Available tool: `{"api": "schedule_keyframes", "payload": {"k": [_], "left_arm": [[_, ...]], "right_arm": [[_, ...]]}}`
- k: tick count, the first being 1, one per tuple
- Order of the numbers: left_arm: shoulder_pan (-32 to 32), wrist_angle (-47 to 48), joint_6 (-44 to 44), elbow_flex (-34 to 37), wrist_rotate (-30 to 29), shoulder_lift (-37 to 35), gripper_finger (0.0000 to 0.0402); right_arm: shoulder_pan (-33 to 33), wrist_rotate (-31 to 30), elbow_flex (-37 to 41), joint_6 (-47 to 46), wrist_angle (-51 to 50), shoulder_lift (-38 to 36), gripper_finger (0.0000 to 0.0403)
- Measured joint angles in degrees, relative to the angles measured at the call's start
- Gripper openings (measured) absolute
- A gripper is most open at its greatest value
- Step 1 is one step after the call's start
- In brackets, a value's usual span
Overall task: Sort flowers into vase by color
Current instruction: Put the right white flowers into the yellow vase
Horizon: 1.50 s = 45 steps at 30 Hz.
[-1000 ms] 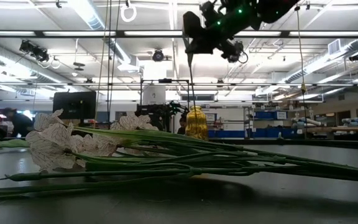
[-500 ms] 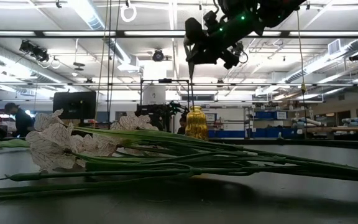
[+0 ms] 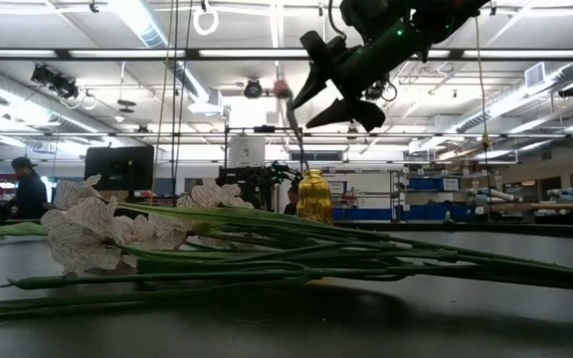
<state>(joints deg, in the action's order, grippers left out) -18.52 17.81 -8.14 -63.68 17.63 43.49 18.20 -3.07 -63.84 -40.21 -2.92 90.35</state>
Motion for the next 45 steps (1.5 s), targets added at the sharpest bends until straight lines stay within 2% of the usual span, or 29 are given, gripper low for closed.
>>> {"api": "schedule_keyframes", "payload": {"k": [8, 13, 21, 31, 36, 41, 45], "left_arm": [[-0.01, 0.02, 0.00, 0.00, 0.00, 0.02, 0.0224], [0.00, 0.01, 0.00, 0.00, 0.00, 0.01, 0.0224], [0.00, 0.00, 0.00, 0.00, 0.00, 0.00, 0.0224], [0.00, -0.03, 0.00, 0.00, 0.00, 0.02, 0.0224], [0.00, -0.04, 0.00, 0.00, 0.00, 0.00, 0.0224], [0.00, -0.05, 0.00, 0.00, 0.00, 0.00, 0.0224], [0.00, -0.03, 0.00, 0.01, 0.00, 0.01, 0.0224]], "right_arm": [[-0.59, 13.65, -0.02, -4.25, -0.23, -0.02, 0.0218], [-1.43, 16.37, -0.02, -8.28, -1.18, 0.55, 0.0203], [-5.38, 16.25, -0.90, -11.12, -1.10, 2.24, 0.0187], [-9.85, 11.92, -10.92, -21.63, -1.00, 13.71, 0.0187], [-10.92, 15.70, -17.55, -27.48, -1.24, 20.87, 0.0187], [-11.71, 20.15, -25.16, -27.23, -3.11, 27.53, 0.0187], [-12.45, 20.74, -31.42, -25.98, -7.46, 32.10, 0.0187]]}}
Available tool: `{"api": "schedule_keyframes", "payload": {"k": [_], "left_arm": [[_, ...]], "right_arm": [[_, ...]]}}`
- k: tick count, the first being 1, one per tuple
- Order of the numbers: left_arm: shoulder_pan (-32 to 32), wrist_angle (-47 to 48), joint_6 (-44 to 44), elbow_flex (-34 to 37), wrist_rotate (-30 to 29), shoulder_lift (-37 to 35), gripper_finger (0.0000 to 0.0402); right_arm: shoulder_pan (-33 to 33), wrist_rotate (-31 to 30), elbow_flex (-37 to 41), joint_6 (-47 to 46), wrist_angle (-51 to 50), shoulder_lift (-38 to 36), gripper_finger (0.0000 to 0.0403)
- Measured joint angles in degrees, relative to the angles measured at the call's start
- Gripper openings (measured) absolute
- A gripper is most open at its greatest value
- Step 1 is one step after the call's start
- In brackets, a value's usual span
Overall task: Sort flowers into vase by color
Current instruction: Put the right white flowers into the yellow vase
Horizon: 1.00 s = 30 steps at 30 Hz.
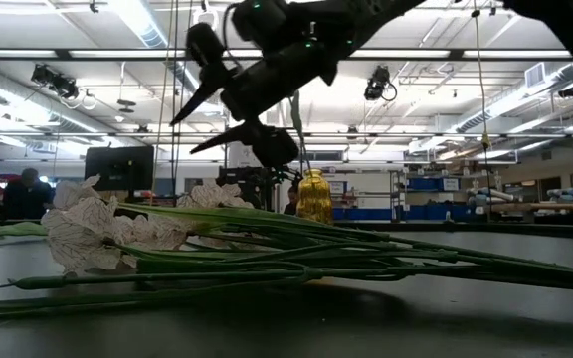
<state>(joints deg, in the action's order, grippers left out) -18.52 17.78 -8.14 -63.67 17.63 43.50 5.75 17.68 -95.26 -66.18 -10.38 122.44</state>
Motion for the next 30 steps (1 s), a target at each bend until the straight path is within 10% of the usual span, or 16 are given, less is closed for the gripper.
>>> {"api": "schedule_keyframes", "payload": {"k": [15, 30], "left_arm": [[0.00, -0.07, 0.00, -0.01, 0.00, 0.00, 0.0224], [0.00, -0.07, 0.00, -0.01, 0.00, -0.01, 0.0224]], "right_arm": [[-4.74, 5.46, -8.94, 15.42, -31.33, 4.12, 0.0187], [-14.20, 3.11, -8.94, 21.02, -38.04, 4.10, 0.0189]]}}
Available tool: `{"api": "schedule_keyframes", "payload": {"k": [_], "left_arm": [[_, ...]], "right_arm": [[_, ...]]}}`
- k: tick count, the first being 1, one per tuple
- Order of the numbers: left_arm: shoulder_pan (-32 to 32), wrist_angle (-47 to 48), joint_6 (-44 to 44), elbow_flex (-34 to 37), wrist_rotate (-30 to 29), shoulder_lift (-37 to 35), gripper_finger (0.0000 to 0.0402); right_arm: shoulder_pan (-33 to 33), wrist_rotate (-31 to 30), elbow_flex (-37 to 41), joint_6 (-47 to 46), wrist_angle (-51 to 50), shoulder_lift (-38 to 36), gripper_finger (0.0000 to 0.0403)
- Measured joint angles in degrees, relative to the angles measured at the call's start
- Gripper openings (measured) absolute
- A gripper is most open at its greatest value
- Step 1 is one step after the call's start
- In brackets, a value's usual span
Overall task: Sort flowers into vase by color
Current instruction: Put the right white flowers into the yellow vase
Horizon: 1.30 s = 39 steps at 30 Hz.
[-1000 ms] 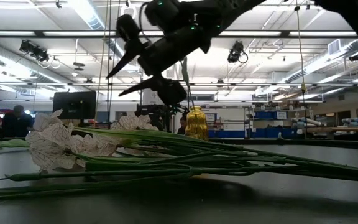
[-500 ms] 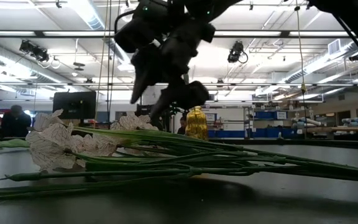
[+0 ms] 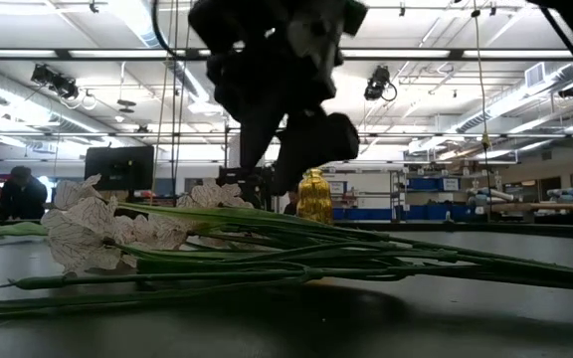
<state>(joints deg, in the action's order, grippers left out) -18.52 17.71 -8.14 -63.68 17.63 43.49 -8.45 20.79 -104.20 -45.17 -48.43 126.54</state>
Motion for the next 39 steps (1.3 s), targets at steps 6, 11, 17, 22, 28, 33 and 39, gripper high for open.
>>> {"api": "schedule_keyframes", "payload": {"k": [6, 11, 17, 22, 28, 33, 39], "left_arm": [[0.00, -0.01, 0.00, 0.00, 0.00, 0.01, 0.0224], [0.00, 0.00, 0.00, 0.00, 0.00, 0.00, 0.0224], [0.00, 0.00, 0.00, 0.00, 0.00, 0.02, 0.0224], [0.00, -0.01, 0.00, 0.00, 0.00, 0.00, 0.0224], [0.00, -0.01, 0.01, 0.01, 0.00, 0.01, 0.0224], [0.00, 0.00, 0.00, 0.00, 0.00, 0.02, 0.0224], [0.00, -0.02, 0.00, 0.00, 0.00, 0.00, 0.0224]], "right_arm": [[-3.53, -2.61, 0.04, 2.00, -1.79, 0.00, 0.0208], [-4.41, -2.93, 0.04, 5.91, -0.58, -0.02, 0.0244], [-4.27, -3.18, 3.06, 6.86, -0.39, -0.11, 0.0294], [-5.66, -0.65, 5.84, 7.87, 2.13, -0.11, 0.0320], [-8.38, -0.86, 7.32, 10.76, 6.96, -0.11, 0.0325], [-9.58, -3.15, 9.33, 11.33, 9.77, -0.11, 0.0315], [-10.24, -3.57, 11.53, 12.11, 12.85, -0.33, 0.0268]]}}
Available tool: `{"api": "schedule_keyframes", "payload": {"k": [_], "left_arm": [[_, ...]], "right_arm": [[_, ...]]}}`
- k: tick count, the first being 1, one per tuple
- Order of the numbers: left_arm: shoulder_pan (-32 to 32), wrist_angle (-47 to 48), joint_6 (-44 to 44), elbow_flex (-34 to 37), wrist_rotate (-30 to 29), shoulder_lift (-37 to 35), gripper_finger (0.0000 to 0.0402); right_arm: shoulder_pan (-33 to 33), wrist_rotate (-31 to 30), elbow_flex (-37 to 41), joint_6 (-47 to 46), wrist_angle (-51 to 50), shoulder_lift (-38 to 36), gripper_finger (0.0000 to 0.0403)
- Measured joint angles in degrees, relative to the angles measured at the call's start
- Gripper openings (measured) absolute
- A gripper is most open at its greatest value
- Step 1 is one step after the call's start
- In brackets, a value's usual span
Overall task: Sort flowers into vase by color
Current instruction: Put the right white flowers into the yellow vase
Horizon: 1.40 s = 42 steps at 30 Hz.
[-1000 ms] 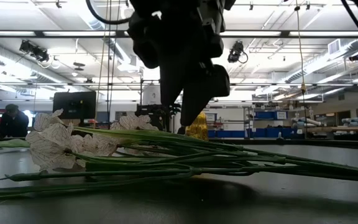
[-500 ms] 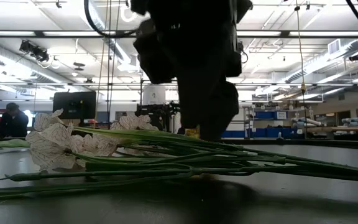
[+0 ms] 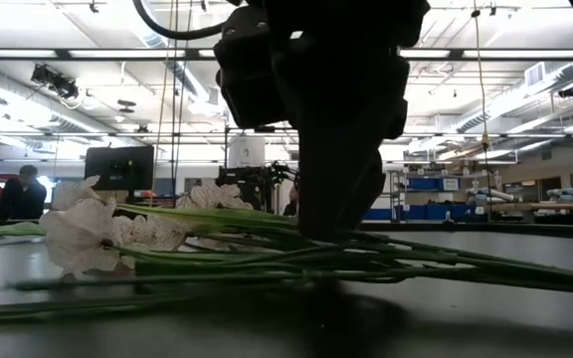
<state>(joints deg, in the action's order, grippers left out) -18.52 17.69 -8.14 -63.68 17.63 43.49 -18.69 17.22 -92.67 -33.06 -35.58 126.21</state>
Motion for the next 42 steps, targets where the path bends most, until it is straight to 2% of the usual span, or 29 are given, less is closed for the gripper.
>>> {"api": "schedule_keyframes", "payload": {"k": [12, 23, 30, 42], "left_arm": [[-0.01, 0.00, 0.00, 0.00, 0.00, 0.01, 0.0224], [-0.01, 0.01, 0.00, 0.00, 0.00, 0.00, 0.0224], [0.00, 0.00, 0.00, 0.00, 0.00, 0.00, 0.0224], [-0.02, 0.00, 0.00, 0.00, 0.00, 0.00, 0.0224]], "right_arm": [[-0.30, 0.36, 0.17, -0.22, 0.09, 0.18, 0.0117], [0.07, 2.41, -0.44, 0.03, 6.47, 0.33, 0.0021], [2.62, -3.04, -6.43, 0.15, 13.33, 0.31, 0.0014], [10.34, -20.10, -20.24, 7.87, 16.44, 0.24, 0.0014]]}}
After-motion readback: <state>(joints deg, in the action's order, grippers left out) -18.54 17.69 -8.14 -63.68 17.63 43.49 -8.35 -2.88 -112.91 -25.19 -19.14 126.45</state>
